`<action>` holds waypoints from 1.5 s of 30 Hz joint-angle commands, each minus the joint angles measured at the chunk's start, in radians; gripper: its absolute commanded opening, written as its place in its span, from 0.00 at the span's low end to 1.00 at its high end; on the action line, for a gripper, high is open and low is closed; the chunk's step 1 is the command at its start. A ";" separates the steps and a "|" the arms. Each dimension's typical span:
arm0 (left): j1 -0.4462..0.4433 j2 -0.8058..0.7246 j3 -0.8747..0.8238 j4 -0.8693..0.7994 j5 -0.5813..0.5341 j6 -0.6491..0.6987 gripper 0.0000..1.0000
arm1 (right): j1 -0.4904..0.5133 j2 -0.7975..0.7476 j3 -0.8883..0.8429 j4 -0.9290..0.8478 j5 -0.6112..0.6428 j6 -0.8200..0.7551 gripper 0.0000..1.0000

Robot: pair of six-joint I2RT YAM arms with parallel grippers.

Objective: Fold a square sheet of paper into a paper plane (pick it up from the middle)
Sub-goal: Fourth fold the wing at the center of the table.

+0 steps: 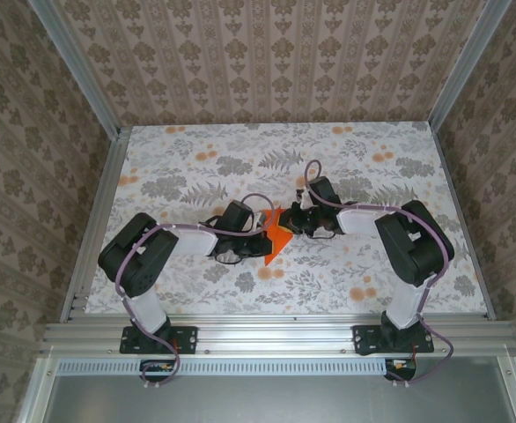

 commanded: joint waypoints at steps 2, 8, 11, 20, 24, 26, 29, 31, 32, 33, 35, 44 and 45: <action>-0.002 0.033 -0.034 -0.125 -0.016 0.005 0.01 | 0.036 0.054 0.009 0.028 -0.051 -0.009 0.08; -0.001 0.041 -0.027 -0.132 -0.008 0.010 0.01 | 0.052 0.139 0.062 0.002 -0.056 -0.017 0.07; -0.003 0.042 -0.025 -0.159 -0.011 0.022 0.01 | 0.040 0.175 0.090 -0.009 -0.042 -0.025 0.07; -0.003 0.041 -0.063 -0.179 -0.016 0.031 0.00 | -0.004 0.239 0.184 -0.046 -0.017 -0.023 0.07; -0.003 0.048 -0.068 -0.181 -0.016 0.031 0.00 | -0.023 0.269 0.230 -0.064 -0.021 -0.030 0.08; -0.003 0.051 -0.068 -0.183 -0.015 0.034 0.00 | -0.033 0.286 0.253 -0.067 -0.026 -0.033 0.08; -0.003 0.055 -0.069 -0.183 -0.014 0.032 0.00 | -0.051 0.311 0.288 -0.077 -0.039 -0.038 0.08; -0.003 0.058 -0.070 -0.183 -0.014 0.032 0.00 | -0.061 0.326 0.314 -0.087 -0.046 -0.045 0.08; -0.003 0.060 -0.070 -0.183 -0.014 0.032 0.00 | -0.064 0.331 0.326 -0.094 -0.051 -0.050 0.08; -0.002 0.062 -0.070 -0.183 -0.010 0.031 0.00 | -0.067 0.340 0.340 -0.101 -0.054 -0.054 0.09; -0.002 0.067 -0.072 -0.184 -0.007 0.032 0.00 | -0.073 0.357 0.365 -0.114 -0.060 -0.059 0.09; -0.003 0.073 -0.085 -0.189 -0.004 0.037 0.00 | -0.104 0.425 0.493 -0.161 -0.080 -0.073 0.10; -0.003 0.075 -0.085 -0.190 -0.004 0.037 0.00 | -0.108 0.432 0.511 -0.171 -0.079 -0.076 0.10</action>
